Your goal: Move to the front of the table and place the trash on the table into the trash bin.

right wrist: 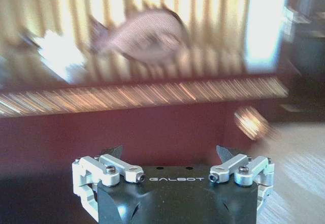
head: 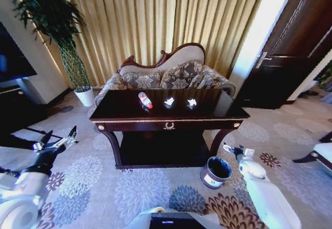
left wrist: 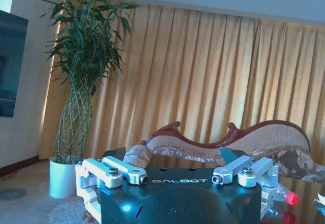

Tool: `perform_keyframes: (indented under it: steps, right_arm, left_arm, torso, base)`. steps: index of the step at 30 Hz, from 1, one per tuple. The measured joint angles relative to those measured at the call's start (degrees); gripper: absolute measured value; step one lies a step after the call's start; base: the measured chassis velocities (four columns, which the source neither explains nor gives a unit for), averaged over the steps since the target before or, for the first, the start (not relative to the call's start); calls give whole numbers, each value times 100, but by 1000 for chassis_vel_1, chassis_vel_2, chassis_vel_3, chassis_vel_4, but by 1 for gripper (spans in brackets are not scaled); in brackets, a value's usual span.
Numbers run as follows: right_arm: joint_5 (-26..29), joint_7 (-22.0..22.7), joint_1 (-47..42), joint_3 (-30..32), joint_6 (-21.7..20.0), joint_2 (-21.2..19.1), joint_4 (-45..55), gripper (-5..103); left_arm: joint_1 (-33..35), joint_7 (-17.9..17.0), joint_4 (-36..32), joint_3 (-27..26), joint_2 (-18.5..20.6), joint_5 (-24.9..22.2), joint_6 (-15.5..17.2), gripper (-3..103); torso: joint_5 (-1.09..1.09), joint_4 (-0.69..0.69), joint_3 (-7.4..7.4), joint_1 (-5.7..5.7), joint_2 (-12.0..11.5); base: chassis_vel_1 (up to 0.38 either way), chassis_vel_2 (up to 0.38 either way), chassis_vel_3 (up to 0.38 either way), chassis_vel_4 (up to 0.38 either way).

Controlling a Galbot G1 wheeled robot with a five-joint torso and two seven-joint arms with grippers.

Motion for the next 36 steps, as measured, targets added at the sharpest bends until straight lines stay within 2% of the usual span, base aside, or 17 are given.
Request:
perform_keyframes:
  steps: [3,11,17,36]
  right_arm:
    - [165,119,-253,-31,-208,13,1259,100]
    - [311,332,-347,-247,-451,43,2692,100]
    - [309,415,-302,-304,-506,-2,2862,100]
    - [145,395,-276,-347,-413,-12,2775,100]
  left_arm:
    - [-3,-3,15,-16,9,10,1,100]
    - [16,-4,-6,-47,15,13,2,100]
    - [-35,-40,-89,-50,55,30,96,100]
    - [-70,-61,-141,-40,88,132,121,100]
  torso:
    - [-2,-2,0,0,0]
    - [0,-2,0,0,0]
    - [1,-2,0,0,0]
    - [2,-2,0,-1,0]
  base:
    - [0,0,0,0]
    - [0,0,0,0]
    - [0,0,0,0]
    - [-33,33,37,-31]
